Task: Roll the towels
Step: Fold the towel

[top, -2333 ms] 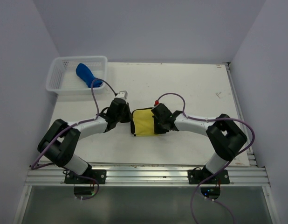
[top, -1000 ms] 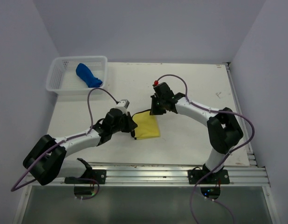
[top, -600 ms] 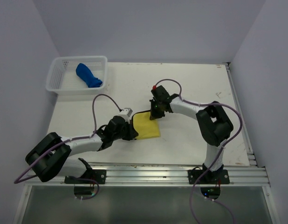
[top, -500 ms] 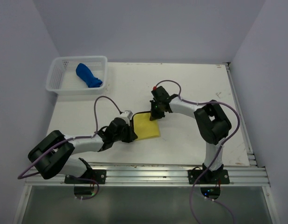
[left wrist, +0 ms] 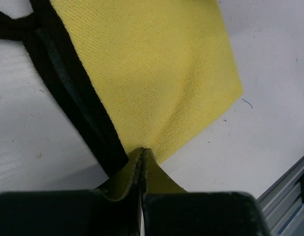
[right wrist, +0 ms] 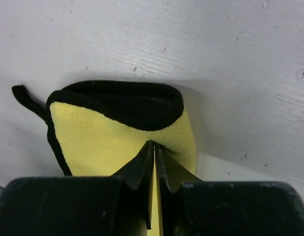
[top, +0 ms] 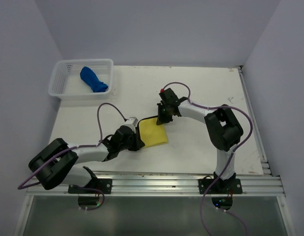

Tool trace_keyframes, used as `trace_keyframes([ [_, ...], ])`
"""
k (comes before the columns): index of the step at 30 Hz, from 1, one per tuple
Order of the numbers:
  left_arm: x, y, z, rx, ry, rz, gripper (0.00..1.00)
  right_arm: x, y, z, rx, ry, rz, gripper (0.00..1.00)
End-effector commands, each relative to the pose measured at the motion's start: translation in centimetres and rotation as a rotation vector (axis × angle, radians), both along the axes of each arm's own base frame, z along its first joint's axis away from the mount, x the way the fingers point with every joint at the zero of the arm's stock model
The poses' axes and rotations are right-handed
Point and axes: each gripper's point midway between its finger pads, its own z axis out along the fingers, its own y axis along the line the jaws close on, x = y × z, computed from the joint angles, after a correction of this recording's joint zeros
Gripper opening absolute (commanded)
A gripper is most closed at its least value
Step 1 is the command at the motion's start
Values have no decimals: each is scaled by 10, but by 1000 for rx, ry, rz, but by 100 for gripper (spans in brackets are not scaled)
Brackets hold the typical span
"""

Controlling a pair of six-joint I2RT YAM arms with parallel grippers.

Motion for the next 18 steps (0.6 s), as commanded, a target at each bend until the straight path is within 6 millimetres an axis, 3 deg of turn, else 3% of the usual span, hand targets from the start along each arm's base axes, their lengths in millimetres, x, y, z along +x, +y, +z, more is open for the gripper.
trace_keyframes([
  [1, -14, 15, -16, 71, 49, 14, 0, 18, 5, 50, 44, -103, 9, 8],
  [5, -16, 20, -19, 83, 41, 39, 0, 23, 5, 70, 41, -137, 19, 11],
  [8, -18, 21, -18, 81, 40, 42, 0, 26, 4, 59, 14, -116, 14, 10],
  [13, -22, 24, -16, 84, 37, 48, 0, 26, 3, 22, -11, -45, -4, 9],
  [18, -27, 26, -16, 84, 43, 53, 0, 24, -2, -2, -29, -18, -20, 9],
])
